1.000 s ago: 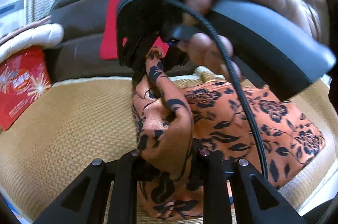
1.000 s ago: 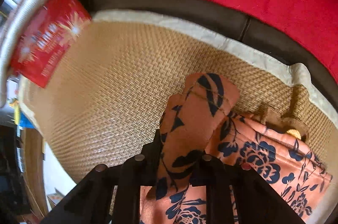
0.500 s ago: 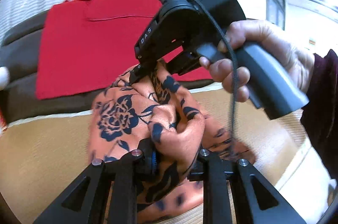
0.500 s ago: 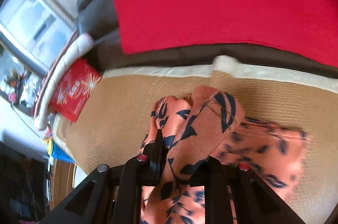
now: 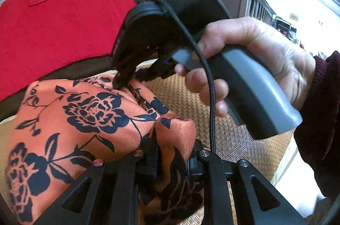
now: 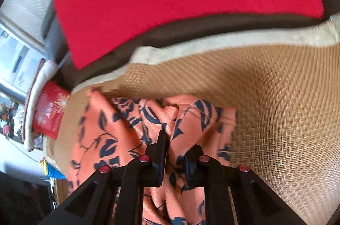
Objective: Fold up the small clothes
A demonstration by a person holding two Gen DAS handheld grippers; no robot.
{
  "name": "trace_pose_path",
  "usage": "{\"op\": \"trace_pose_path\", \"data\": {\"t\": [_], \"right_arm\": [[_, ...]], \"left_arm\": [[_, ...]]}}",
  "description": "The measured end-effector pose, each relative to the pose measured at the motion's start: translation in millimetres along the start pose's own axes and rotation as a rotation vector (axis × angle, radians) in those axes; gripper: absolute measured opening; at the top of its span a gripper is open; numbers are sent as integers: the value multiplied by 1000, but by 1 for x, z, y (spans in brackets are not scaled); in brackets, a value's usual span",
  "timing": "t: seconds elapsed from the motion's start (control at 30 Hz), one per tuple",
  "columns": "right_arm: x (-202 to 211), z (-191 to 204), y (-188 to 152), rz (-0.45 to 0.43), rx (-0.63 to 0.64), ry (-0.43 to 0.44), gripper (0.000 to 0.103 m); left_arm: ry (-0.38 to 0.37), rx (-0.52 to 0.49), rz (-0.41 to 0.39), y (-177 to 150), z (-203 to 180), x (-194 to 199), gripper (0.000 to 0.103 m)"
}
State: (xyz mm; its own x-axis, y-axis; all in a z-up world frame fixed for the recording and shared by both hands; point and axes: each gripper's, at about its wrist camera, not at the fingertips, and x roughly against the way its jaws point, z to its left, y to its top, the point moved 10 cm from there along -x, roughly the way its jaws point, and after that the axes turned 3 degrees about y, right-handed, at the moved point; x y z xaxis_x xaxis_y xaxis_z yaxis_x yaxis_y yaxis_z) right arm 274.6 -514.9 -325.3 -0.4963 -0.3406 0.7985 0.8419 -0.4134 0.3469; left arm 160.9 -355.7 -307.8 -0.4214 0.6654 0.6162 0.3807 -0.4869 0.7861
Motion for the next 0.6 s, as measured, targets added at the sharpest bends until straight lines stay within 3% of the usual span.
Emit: {"op": "trace_pose_path", "data": {"t": [0.13,0.3,0.37,0.47,0.6], "right_arm": [[-7,-14,1,-16,-45,43,15],[23,-15,5,-53,-114,52,19],[48,-15,6,-89,-134,48,19],[82,-3,2,-139,-83,26,19],[106,40,-22,-151,3,44,19]], "left_arm": [[-53,-50,-11,5,-3,7,31],[-278,93,10,21,17,39,52],[-333,165,-32,36,44,64,68],[-245,231,-101,51,101,90,70],[-93,329,-99,38,173,98,70]]}}
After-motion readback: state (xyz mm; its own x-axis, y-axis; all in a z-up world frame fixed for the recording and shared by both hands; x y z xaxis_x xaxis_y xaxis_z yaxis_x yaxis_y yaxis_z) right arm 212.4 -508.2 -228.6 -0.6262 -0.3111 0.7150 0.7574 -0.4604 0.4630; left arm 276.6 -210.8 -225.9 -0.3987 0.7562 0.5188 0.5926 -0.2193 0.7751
